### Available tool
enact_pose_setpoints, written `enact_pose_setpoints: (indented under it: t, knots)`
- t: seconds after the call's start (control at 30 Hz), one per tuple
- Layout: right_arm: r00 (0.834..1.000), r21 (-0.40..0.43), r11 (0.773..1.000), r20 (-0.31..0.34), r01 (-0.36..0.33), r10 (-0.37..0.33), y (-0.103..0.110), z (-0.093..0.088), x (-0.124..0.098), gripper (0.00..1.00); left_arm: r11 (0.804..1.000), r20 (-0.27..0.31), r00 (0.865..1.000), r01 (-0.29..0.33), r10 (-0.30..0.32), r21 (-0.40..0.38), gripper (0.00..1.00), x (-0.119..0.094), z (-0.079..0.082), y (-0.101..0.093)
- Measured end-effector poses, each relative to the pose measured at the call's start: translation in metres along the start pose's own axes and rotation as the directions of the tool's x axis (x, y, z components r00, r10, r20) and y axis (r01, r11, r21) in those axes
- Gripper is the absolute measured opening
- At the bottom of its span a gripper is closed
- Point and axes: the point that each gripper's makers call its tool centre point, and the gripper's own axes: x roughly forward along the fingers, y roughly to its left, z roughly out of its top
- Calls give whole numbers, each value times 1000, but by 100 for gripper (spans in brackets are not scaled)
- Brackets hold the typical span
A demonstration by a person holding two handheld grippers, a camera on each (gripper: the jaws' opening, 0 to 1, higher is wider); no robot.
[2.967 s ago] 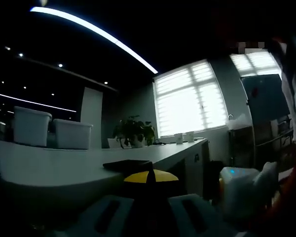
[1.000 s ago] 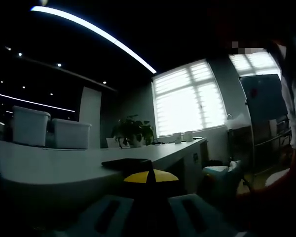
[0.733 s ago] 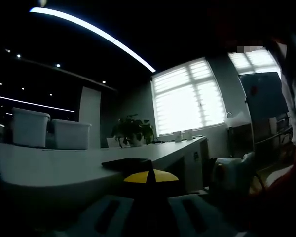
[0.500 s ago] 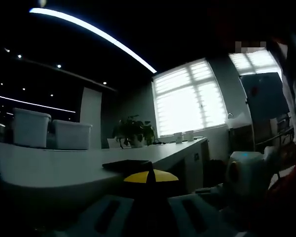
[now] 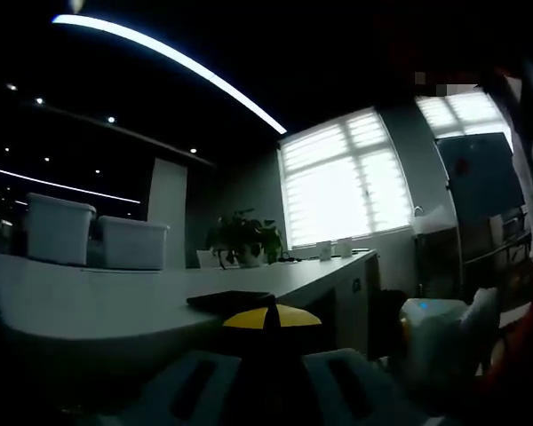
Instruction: Clamp the fixed fixture on the desktop, loosen the retaining clip, secure it to the edge of the desk, and tighten the retaining clip.
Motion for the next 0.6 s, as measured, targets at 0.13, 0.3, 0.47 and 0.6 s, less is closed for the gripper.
enact_pose_setpoints:
  t: [0.13, 0.3, 0.47, 0.6]
  knots:
    - [1000, -1, 1000, 9, 2, -2, 2, 2, 5, 33, 1000, 1, 1000, 3, -3, 0, 1, 0, 0, 0]
    - [1000, -2, 1000, 16, 6, -6, 4, 4, 14, 31, 1000, 3, 1000, 3, -3, 0, 1, -1, 0, 0]
    - [1000, 15, 1000, 19, 7, -7, 0, 5, 15, 28, 1000, 1, 1000, 4, -4, 4, 1, -1, 0, 0]
    - [999, 8, 1000, 31, -22, 22, 1, 5, 14, 28, 1000, 4, 1000, 4, -4, 1, 1, -1, 0, 0]
